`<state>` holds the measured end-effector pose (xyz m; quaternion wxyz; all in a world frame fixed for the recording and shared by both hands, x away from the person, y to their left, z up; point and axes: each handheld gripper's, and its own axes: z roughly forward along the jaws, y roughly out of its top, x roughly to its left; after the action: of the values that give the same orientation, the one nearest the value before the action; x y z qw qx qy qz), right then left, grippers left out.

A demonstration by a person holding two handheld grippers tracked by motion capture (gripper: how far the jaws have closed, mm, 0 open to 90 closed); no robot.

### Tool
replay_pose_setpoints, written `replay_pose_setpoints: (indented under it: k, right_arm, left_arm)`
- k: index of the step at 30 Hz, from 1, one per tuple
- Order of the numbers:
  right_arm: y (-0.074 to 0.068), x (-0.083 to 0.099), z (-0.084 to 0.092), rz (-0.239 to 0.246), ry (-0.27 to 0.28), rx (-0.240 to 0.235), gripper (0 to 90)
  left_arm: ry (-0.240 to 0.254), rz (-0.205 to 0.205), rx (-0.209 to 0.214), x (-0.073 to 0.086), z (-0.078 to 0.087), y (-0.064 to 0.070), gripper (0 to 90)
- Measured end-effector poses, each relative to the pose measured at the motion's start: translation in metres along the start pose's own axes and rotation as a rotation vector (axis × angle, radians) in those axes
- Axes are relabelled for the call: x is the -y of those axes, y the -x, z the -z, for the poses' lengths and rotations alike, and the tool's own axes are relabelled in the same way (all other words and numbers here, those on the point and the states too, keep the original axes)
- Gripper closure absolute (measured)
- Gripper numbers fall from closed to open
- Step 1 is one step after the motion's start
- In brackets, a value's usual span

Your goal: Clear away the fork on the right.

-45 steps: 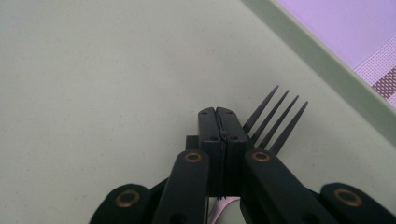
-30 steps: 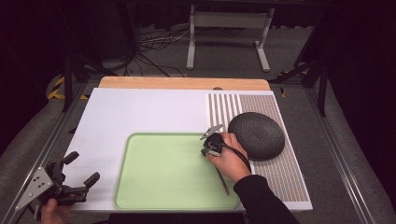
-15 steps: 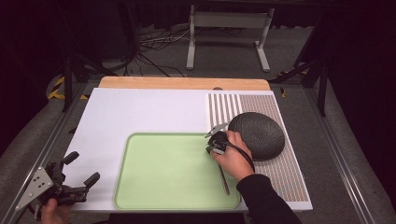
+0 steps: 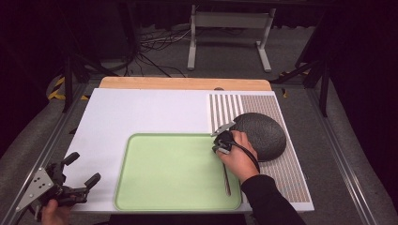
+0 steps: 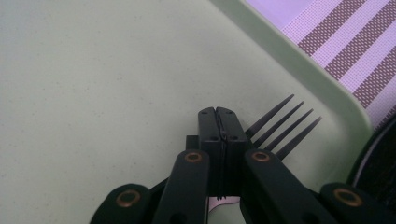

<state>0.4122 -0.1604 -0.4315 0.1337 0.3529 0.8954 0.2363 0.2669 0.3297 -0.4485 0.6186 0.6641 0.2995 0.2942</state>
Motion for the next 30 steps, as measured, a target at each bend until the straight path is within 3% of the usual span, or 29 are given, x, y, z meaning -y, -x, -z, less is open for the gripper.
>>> replay_pose_setpoints:
  k: [13, 16, 20, 23, 25, 26, 27, 28, 30]
  right_arm:
    - [0.007, 0.005, 0.004, -0.019, -0.007, 0.015, 90.0]
    - [0.007, 0.005, 0.005, -0.019, 0.008, 0.007, 89.8]
    - [0.005, 0.002, 0.015, -0.025, 0.056, -0.01, 82.0]
    - [0.003, -0.001, 0.026, -0.028, 0.1, -0.017, 70.8]
    - [0.003, -0.002, 0.032, -0.02, 0.133, -0.017, 55.2]
    - [0.003, -0.002, 0.032, -0.02, 0.133, -0.017, 55.2]
    - [0.001, -0.002, 0.037, -0.026, 0.178, -0.037, 38.4]
    - [0.001, -0.002, 0.037, -0.026, 0.178, -0.037, 38.4]
    - [-0.001, -0.003, 0.042, -0.016, 0.215, -0.049, 26.2]
  left_arm:
    - [0.0, 0.002, 0.0, 0.0, 0.0, 0.0, 0.3]
    - [0.002, 0.002, 0.0, 0.001, -0.001, 0.0, 0.3]
    - [0.001, 0.004, -0.001, 0.001, -0.001, 0.0, 0.3]
    - [-0.002, 0.005, -0.001, 0.001, -0.002, 0.0, 0.3]
    - [-0.003, 0.004, 0.001, 0.001, -0.002, 0.0, 0.3]
    - [-0.003, 0.004, 0.001, 0.001, -0.002, 0.0, 0.3]
    - [-0.004, 0.003, 0.003, 0.001, -0.002, 0.0, 0.4]
    - [-0.004, 0.003, 0.003, 0.001, -0.002, 0.0, 0.4]
    - [-0.005, 0.005, 0.001, 0.0, -0.003, 0.0, 0.3]
